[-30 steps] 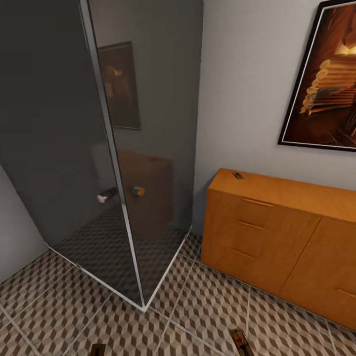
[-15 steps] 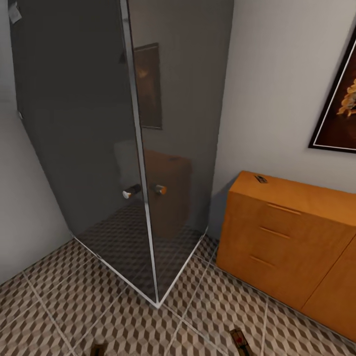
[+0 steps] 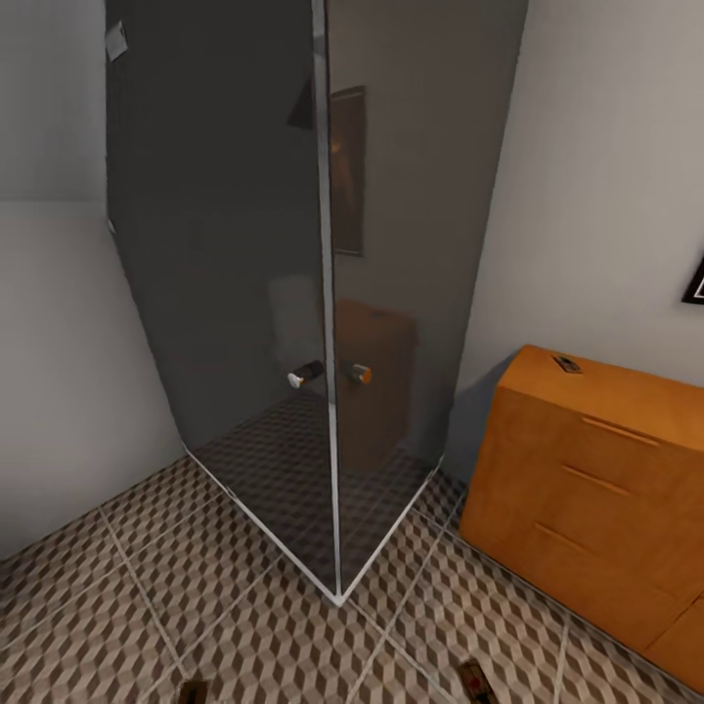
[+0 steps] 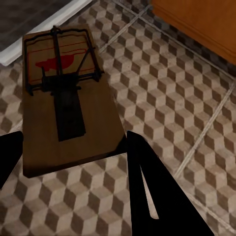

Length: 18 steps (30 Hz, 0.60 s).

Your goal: Take the four mousetraps from the cabinet in the bathroom and place them on the bathroom floor. Make sure all four end up on the same floor surface, and ensure that at least two of them are either under or directly next to the same bathroom sink.

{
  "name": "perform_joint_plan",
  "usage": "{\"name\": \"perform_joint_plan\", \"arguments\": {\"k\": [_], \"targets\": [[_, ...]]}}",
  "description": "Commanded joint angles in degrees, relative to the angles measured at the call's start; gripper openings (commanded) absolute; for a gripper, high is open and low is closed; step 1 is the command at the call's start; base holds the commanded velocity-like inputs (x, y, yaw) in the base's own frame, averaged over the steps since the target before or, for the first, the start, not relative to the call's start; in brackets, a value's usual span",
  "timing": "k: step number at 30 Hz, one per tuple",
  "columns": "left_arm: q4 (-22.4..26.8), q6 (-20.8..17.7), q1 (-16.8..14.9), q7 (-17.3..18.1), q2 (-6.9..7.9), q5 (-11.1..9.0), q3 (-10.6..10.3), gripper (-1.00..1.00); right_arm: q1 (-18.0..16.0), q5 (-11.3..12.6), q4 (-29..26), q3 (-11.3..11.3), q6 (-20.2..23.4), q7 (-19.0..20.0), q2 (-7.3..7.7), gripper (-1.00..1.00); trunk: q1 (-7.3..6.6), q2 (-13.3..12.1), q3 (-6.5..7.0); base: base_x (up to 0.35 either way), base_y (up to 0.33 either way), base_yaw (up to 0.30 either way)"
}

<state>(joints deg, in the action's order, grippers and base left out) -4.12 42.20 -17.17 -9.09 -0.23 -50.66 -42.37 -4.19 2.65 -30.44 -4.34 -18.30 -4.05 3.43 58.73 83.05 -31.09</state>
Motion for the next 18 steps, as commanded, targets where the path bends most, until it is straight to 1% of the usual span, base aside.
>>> {"name": "perform_joint_plan", "arguments": {"k": [1,18], "targets": [[-0.10,0.08,-0.05,-0.93,-0.04,0.65,-0.25,-1.00,-0.02,0.43,0.02,-0.49,-0.16,-0.61,0.08,-1.00,0.00,0.03,-0.06,0.000,0.000,0.254],[-0.10,0.08,-0.05,-0.93,-0.04,0.65,-0.25,-1.00,-0.01,0.43,0.03,-0.49,-0.21,-0.61,0.07,-1.00,0.00,0.03,-0.06,0.000,0.000,0.254]]}}
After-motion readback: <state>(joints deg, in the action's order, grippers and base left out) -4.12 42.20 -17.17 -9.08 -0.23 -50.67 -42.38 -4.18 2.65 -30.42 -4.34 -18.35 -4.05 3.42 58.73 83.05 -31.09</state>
